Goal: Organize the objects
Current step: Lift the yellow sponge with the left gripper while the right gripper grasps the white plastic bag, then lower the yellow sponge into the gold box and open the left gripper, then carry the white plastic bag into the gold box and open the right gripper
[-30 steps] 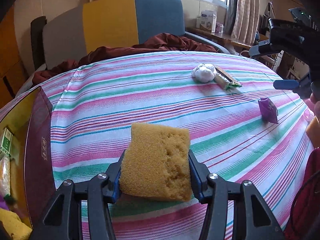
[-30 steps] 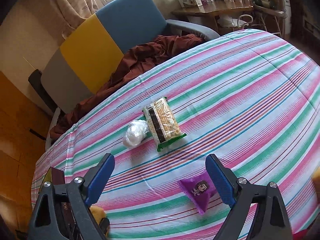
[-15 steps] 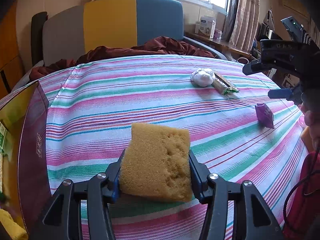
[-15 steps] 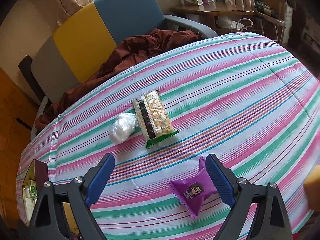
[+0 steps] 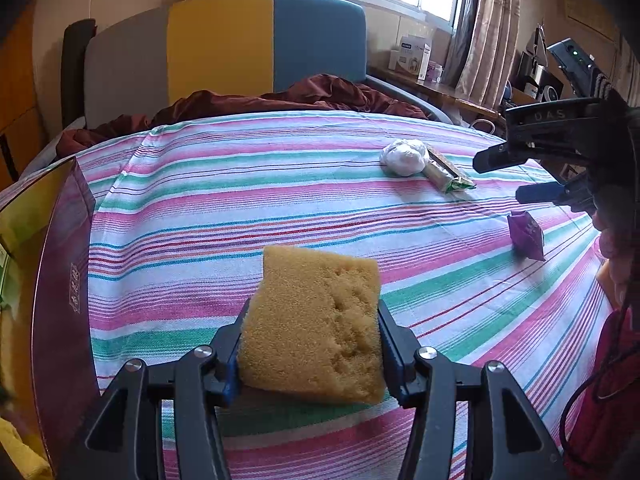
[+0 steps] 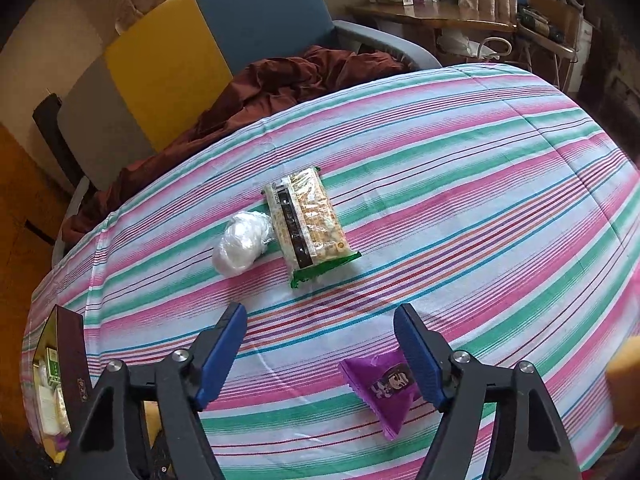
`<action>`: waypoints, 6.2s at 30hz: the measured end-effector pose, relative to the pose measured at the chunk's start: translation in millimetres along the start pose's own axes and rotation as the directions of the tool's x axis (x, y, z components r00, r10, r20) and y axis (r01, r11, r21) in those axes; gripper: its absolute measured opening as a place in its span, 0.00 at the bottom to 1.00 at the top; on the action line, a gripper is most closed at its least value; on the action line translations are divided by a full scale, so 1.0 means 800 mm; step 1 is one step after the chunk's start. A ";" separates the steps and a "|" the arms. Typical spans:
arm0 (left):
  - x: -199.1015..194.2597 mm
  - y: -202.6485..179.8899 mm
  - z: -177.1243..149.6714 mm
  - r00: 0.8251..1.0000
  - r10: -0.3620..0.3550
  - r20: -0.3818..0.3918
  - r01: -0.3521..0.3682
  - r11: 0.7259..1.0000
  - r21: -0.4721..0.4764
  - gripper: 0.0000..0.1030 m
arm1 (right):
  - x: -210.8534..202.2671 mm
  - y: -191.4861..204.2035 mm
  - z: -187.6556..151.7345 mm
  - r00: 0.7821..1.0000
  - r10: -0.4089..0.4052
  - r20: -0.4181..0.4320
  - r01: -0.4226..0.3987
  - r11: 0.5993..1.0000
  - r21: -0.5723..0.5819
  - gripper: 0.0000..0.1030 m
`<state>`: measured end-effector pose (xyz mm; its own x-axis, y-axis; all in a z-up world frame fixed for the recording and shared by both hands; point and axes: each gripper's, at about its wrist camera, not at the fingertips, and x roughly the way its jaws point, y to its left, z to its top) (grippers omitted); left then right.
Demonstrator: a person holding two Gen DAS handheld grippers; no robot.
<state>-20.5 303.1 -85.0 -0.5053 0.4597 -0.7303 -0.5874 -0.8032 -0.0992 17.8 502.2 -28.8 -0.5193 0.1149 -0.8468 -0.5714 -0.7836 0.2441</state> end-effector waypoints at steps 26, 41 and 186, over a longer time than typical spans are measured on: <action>0.001 0.005 0.000 0.999 -0.033 0.004 0.033 0.999 -0.022 0.54 | 0.099 0.121 0.032 0.976 -0.210 -0.063 0.160 0.879 -0.448 0.33; -0.002 0.002 -0.001 1.000 -0.023 0.009 0.023 1.000 -0.015 0.54 | 0.024 0.108 -0.092 0.983 -0.079 -0.163 -0.005 0.886 -0.464 0.33; -0.235 0.297 -0.052 0.949 0.314 0.028 -0.285 0.894 -0.347 0.75 | -0.043 0.374 -0.236 0.927 0.308 -0.215 -0.368 0.629 -0.685 0.49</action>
<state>-38.4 10.0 0.5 -0.6818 0.1951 -0.7051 -0.1614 -0.9802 -0.1151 -15.1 148.7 -16.3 -0.5207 -0.2665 -0.8111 0.2667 -0.9533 0.1419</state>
